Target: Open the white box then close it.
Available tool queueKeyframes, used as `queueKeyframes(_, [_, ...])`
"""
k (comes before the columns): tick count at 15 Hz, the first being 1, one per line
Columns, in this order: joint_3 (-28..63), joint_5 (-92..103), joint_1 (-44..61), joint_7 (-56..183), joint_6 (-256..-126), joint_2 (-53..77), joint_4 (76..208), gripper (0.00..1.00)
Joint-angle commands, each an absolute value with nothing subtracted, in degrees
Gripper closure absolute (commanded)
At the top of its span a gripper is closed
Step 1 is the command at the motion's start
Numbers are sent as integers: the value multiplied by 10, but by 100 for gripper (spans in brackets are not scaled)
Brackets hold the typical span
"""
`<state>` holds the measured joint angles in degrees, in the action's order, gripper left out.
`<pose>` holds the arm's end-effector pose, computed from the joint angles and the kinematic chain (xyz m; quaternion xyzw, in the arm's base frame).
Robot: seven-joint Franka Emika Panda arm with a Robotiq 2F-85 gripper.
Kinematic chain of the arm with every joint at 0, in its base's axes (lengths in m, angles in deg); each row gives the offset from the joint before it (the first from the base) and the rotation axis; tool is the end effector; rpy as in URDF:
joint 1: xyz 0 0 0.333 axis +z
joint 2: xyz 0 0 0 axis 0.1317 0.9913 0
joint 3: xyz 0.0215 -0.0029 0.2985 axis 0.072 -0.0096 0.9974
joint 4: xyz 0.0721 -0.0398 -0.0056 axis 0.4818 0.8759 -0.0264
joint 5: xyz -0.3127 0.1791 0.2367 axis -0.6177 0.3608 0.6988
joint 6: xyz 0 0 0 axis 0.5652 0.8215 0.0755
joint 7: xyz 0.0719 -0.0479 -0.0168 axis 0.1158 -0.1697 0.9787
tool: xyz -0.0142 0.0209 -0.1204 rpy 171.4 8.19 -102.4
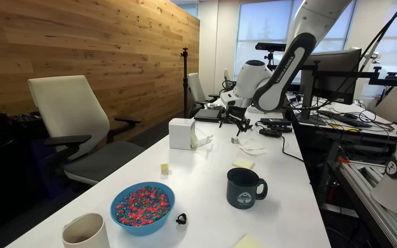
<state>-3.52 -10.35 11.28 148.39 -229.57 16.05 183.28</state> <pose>0.5323 -0.1922 0.1676 0.7471 0.6326 0.0154 0.2037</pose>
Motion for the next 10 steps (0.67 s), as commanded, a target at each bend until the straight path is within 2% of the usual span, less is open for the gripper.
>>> queueKeyframes(1, [50, -108, 48, 1494, -2159, 58, 1852, 0])
queueKeyframes(5, [112, -58, 6, 1526, -2071, 23, 1840, 0])
queueKeyframes(10, [122, -63, -10, 1507, -2043, 35, 1813, 0])
